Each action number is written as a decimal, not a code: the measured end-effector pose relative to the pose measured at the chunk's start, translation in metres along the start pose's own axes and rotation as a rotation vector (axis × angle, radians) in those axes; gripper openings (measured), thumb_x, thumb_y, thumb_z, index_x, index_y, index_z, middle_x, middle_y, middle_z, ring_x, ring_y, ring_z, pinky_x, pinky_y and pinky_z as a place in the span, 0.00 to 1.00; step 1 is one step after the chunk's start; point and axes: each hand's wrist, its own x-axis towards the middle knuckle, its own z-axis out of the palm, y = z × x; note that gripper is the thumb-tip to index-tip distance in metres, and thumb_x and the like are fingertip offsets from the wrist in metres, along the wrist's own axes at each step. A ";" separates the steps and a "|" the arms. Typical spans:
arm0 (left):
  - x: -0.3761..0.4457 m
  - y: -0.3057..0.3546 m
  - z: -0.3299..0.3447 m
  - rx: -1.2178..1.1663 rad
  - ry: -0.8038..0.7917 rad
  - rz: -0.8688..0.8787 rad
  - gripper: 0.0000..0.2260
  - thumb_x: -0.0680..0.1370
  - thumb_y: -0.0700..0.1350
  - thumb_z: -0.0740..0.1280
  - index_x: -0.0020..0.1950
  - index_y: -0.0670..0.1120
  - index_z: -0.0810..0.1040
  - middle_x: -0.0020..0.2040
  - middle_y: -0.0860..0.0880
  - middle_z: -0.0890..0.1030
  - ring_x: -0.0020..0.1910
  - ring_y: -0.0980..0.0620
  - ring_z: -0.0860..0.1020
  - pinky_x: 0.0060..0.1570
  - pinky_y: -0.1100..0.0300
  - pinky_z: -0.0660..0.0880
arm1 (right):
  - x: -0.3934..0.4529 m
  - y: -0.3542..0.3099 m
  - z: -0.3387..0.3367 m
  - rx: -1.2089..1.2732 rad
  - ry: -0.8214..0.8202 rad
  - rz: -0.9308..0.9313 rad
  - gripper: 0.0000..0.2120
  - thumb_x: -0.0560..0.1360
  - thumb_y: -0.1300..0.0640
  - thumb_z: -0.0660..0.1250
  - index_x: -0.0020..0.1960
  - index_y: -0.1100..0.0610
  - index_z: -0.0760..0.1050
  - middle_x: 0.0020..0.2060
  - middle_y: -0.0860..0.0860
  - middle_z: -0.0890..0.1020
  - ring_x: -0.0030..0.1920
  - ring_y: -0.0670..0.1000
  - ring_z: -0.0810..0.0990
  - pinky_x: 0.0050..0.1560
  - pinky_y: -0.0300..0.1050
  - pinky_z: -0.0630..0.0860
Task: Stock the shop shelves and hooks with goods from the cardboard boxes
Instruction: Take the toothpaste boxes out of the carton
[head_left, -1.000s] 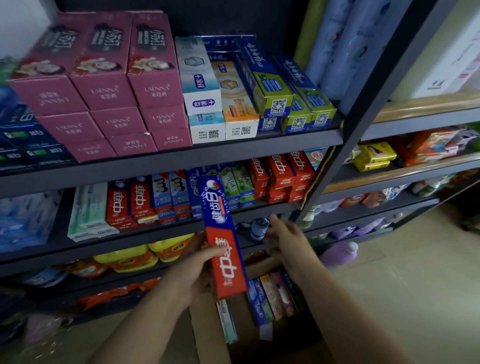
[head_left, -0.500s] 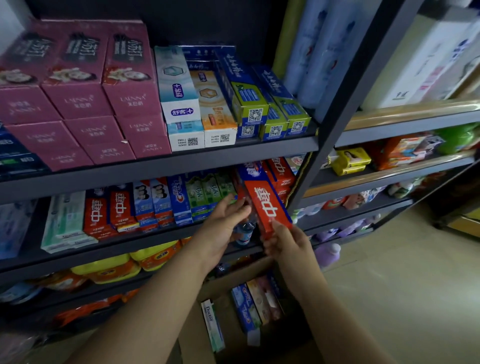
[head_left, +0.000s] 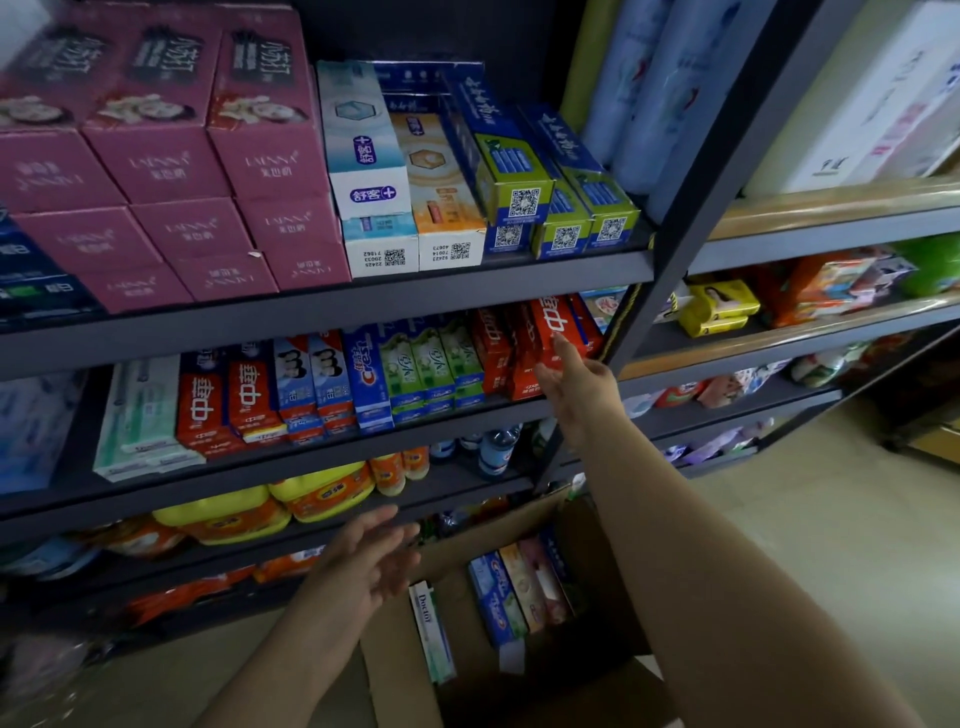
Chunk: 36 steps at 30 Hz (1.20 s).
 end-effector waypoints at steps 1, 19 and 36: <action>-0.001 -0.003 -0.003 -0.005 0.012 -0.014 0.09 0.79 0.37 0.62 0.56 0.47 0.75 0.50 0.44 0.83 0.45 0.45 0.80 0.42 0.54 0.74 | 0.003 0.000 0.003 -0.039 0.006 -0.060 0.13 0.75 0.54 0.69 0.54 0.61 0.73 0.47 0.56 0.82 0.44 0.51 0.83 0.45 0.41 0.79; -0.006 -0.022 -0.014 0.050 0.064 -0.048 0.07 0.78 0.36 0.63 0.54 0.44 0.76 0.44 0.44 0.84 0.41 0.45 0.79 0.40 0.53 0.72 | 0.040 -0.004 0.012 -0.090 0.212 -0.039 0.21 0.61 0.47 0.80 0.46 0.50 0.72 0.50 0.54 0.82 0.48 0.55 0.82 0.55 0.56 0.79; 0.024 -0.110 -0.004 0.230 0.075 -0.089 0.07 0.80 0.39 0.61 0.50 0.49 0.76 0.45 0.47 0.82 0.41 0.49 0.78 0.39 0.57 0.71 | -0.042 0.181 -0.140 -0.318 0.205 0.230 0.14 0.76 0.53 0.68 0.60 0.55 0.74 0.46 0.53 0.82 0.40 0.48 0.82 0.39 0.43 0.78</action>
